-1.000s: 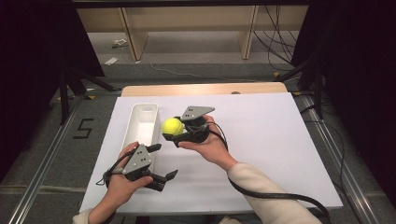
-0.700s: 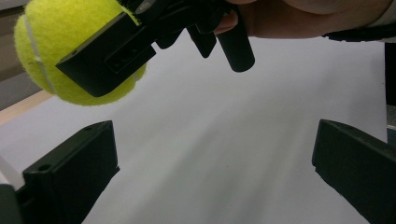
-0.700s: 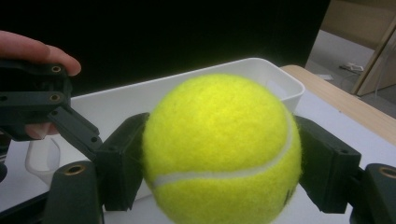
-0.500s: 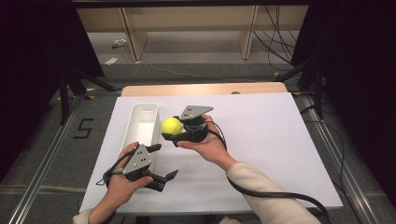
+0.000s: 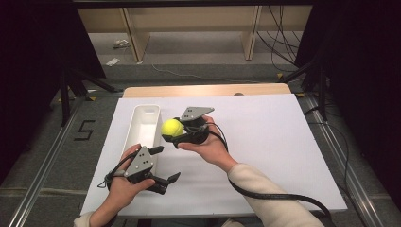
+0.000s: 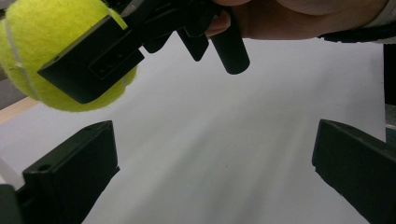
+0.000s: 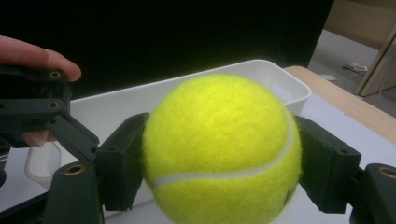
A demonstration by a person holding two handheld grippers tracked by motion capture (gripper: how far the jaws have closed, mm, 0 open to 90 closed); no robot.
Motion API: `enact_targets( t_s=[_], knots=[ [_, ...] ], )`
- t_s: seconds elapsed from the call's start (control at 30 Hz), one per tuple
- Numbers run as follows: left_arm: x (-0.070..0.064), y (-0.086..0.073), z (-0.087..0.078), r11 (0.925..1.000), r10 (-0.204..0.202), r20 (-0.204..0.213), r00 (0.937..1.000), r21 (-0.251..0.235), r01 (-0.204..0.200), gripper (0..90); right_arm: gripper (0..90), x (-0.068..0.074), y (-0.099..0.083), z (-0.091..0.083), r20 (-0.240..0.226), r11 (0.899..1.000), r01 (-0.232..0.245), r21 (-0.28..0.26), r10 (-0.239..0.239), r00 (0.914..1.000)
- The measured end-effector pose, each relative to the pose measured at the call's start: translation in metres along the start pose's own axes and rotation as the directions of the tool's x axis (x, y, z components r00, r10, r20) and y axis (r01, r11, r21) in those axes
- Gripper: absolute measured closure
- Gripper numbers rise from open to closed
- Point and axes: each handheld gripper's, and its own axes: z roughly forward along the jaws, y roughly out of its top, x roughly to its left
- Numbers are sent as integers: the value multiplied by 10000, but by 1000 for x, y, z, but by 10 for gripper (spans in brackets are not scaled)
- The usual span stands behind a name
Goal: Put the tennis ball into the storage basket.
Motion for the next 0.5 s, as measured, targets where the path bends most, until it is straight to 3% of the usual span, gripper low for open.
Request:
enact_targets(
  t_s=[0.4, 0.43, 0.47, 0.5],
  knots=[
    [0, 0, -1, 10000, -25, 22, 10000, -17, 25, 0, 263, 2, 3, 5, -43, 10000, -13, -3, 13, 10000],
    [5, 2, -3, 9976, 683, -622, 9957, -17, -685, 0, 264, 3, 3, 7, -66, 10000, -7, -22, 6, 10000],
    [8, 3, -3, 9950, 995, -638, 9930, -6, -997, 0, 264, 3, 4, 8, -87, 10000, 15, 5, -15, 10000],
    [9, 3, -2, 9922, 1243, -329, 9917, 3, -1243, 0, 264, 4, 4, 8, -98, 10000, 14, -1, -14, 10000]
  ],
)
